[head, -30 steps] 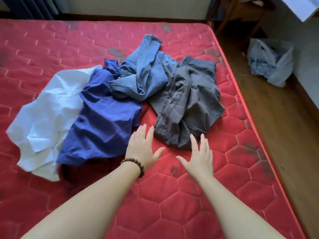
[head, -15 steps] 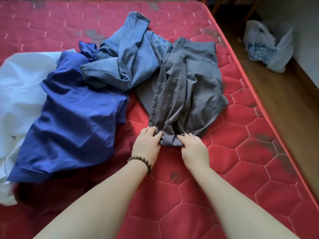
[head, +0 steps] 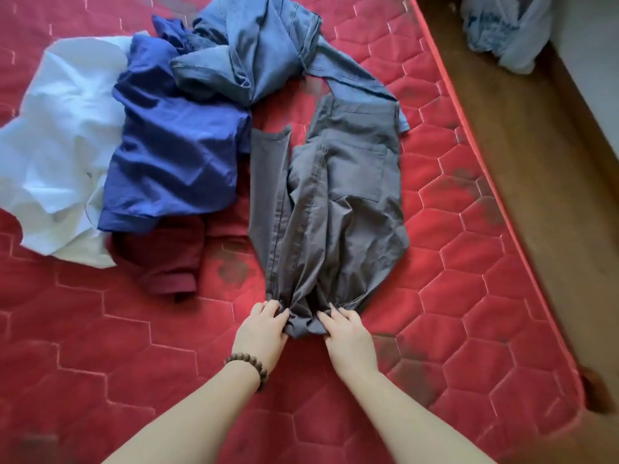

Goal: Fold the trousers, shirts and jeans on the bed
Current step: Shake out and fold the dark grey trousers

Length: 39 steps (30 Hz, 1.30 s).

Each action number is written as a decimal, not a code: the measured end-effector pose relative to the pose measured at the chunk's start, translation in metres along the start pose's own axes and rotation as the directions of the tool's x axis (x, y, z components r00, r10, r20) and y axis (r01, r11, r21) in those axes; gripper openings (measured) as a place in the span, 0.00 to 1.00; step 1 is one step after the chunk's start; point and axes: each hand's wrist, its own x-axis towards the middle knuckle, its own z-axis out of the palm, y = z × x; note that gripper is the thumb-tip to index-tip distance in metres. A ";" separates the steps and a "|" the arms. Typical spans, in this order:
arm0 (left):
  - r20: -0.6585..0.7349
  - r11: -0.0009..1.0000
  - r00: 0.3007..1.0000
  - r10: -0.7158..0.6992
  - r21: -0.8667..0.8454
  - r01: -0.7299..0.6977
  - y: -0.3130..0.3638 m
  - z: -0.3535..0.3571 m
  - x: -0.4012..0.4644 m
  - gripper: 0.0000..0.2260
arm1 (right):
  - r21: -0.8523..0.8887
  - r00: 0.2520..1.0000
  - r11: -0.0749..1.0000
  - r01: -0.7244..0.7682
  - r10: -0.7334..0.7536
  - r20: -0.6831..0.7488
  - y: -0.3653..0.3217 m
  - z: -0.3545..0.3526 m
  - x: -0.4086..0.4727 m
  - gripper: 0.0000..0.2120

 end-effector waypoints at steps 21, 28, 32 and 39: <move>-0.096 0.996 0.992 -0.083 0.006 0.084 0.036 -0.054 0.053 0.38 | 0.132 0.963 0.989 -0.067 0.099 -0.252 0.001 -0.073 0.032 0.26; -0.085 0.993 0.989 -0.120 -0.010 0.120 0.024 -0.055 0.191 0.43 | 0.184 0.958 0.972 -0.149 0.188 -0.218 0.011 -0.119 0.175 0.29; 0.033 1.000 0.999 -0.012 0.006 0.012 0.009 -0.033 0.221 0.44 | 0.103 0.935 0.968 -0.227 0.247 -0.255 0.000 -0.127 0.234 0.36; -0.167 0.964 0.970 0.176 -0.170 -0.204 0.004 -0.011 0.216 0.32 | 0.095 0.875 0.926 -0.364 0.375 -0.306 -0.029 -0.128 0.282 0.30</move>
